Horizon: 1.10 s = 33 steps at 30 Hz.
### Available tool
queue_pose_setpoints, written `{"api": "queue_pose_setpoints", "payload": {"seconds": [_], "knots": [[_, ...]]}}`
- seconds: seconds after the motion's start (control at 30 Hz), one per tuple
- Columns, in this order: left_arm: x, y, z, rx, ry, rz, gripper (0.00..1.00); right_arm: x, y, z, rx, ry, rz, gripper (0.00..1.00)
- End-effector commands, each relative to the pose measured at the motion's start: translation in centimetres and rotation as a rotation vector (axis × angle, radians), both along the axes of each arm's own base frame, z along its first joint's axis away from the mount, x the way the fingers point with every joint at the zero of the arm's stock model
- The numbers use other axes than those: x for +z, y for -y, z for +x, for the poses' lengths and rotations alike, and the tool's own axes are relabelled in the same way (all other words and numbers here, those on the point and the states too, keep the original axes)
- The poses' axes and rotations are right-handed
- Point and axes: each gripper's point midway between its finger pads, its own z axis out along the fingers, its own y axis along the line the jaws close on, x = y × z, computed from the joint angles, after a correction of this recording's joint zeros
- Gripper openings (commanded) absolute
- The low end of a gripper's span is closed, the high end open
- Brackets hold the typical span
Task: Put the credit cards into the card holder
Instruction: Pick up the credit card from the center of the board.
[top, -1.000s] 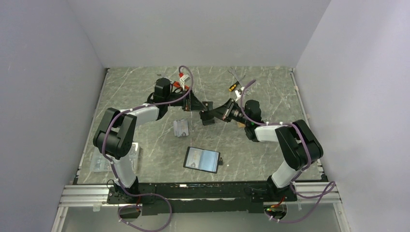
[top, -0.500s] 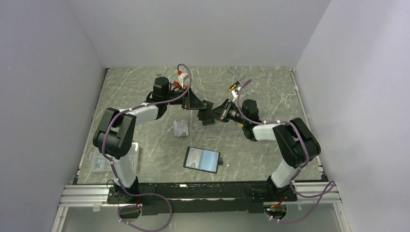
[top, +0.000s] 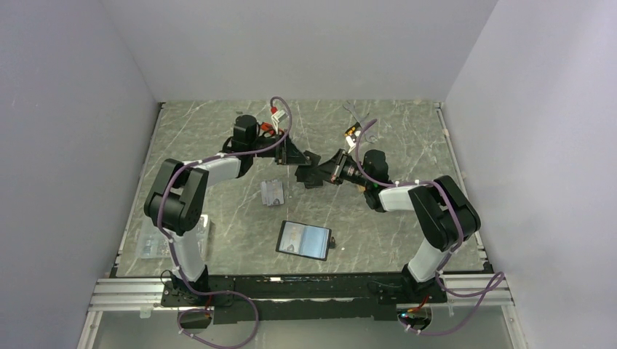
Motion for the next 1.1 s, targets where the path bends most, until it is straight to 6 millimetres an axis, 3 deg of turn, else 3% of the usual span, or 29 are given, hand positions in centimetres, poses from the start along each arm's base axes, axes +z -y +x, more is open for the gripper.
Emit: {"api": "queue_pose_setpoints", "payload": {"seconds": [0.0,0.17,0.57,0.77,1.07], "knots": [[2.4,1.2,-1.8,-0.134,0.118,-0.04,0.61,1.1,-0.6,0.1,0.013,0.038,0.026,0.01],[2.2,1.1,-1.8,-0.137,0.124,-0.027,0.49,1.0,-0.1,-0.1,0.003,0.034,0.023,0.01],[3.5,1.3,-1.0,-0.147,0.11,-0.068,0.47,-1.2,0.4,-1.9,0.058,0.0,-0.042,0.01],[3.3,1.5,-0.5,-0.158,0.085,-0.082,0.33,-0.8,0.1,-2.4,0.098,0.014,-0.033,0.01],[4.2,1.5,0.1,-0.166,0.086,-0.1,0.41,-0.7,-0.2,-3.2,0.157,0.023,-0.019,0.02]]}}
